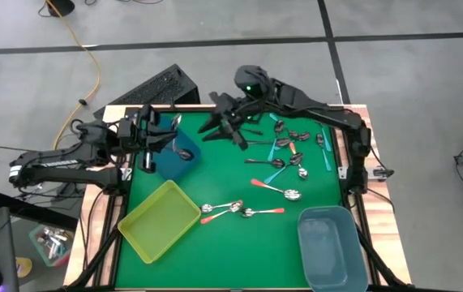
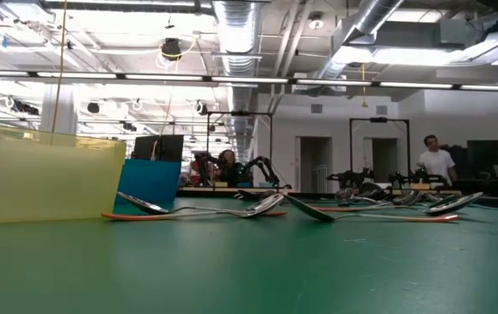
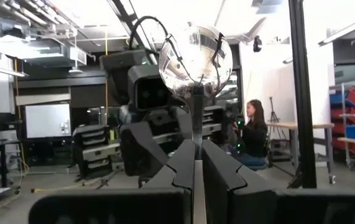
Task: Sort silverware by color (type)
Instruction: Put the orange spoon into the green bin
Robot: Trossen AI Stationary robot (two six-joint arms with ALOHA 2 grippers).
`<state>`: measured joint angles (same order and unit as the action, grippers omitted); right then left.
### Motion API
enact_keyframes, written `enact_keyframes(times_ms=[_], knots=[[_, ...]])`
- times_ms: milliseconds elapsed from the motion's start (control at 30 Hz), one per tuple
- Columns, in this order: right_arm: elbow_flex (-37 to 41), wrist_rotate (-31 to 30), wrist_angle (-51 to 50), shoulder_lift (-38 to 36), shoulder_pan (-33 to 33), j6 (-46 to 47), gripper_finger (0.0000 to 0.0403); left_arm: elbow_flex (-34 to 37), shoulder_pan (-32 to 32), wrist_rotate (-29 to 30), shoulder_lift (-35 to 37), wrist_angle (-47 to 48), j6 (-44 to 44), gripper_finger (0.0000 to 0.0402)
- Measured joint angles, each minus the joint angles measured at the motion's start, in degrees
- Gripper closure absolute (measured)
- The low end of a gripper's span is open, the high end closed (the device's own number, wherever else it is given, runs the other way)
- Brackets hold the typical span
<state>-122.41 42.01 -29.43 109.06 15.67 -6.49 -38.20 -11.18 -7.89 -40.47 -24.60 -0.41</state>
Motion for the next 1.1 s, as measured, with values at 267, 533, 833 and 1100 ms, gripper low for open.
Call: enact_keyframes(times_ms=[267,533,833,1100], knots=[[-0.20,0.08,-26.61,-12.06,7.38,-9.32,0.0265,0.00,0.00,0.42,0.00,-0.21,-1.28,0.0401],[15.65,-2.89,-34.19,-29.46,14.62,-10.10,0.0272,0.00,-0.04,1.02,-0.02,-0.61,-1.22,0.0401],[63.51,-8.83,30.50,-50.74,12.68,13.80,0.0282,0.00,-0.04,0.65,-3.87,0.43,-2.67,0.0401],[73.17,-18.96,55.64,-44.76,6.12,18.53,0.0278,0.74,-0.07,-4.68,-6.62,2.03,-3.35,0.0401]])
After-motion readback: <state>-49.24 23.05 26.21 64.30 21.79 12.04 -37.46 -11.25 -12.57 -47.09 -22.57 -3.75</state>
